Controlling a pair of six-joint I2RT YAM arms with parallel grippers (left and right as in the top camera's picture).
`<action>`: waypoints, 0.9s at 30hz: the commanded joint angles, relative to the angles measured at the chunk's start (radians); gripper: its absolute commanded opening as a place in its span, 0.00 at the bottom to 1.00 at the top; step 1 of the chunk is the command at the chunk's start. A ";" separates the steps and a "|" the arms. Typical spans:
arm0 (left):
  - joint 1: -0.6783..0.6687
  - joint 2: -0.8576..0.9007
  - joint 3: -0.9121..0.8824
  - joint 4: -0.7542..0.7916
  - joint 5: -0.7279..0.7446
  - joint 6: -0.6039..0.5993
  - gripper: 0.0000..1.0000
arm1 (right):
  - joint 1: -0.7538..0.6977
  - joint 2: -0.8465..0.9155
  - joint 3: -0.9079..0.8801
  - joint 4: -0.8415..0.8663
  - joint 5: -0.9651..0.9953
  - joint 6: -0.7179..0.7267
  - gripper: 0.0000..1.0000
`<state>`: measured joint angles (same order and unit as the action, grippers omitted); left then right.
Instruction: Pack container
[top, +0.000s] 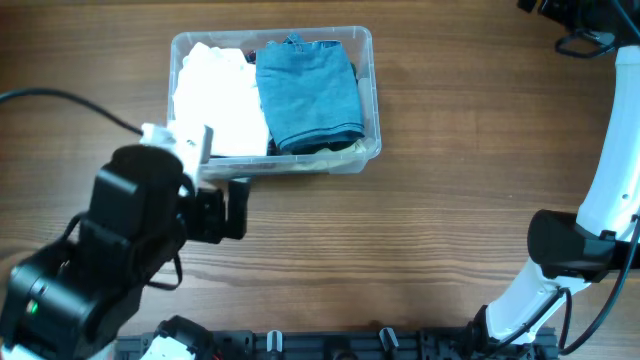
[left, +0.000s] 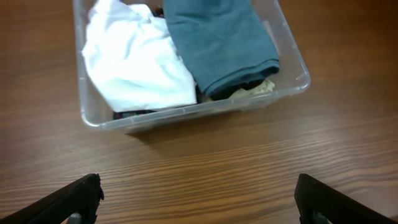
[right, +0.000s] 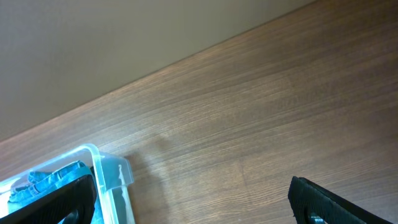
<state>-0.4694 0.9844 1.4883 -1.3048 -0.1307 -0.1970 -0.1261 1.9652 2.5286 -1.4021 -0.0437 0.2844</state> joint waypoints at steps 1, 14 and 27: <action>0.026 -0.069 -0.064 0.022 -0.050 -0.021 1.00 | 0.002 0.003 -0.002 0.002 0.011 0.007 1.00; 0.425 -0.618 -0.918 0.868 0.268 -0.016 1.00 | 0.002 0.003 -0.002 0.002 0.011 0.007 1.00; 0.524 -0.924 -1.281 1.220 0.395 -0.021 1.00 | 0.002 0.003 -0.002 0.002 0.011 0.007 1.00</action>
<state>0.0269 0.1173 0.2382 -0.0933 0.2314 -0.2081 -0.1261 1.9652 2.5286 -1.4017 -0.0437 0.2848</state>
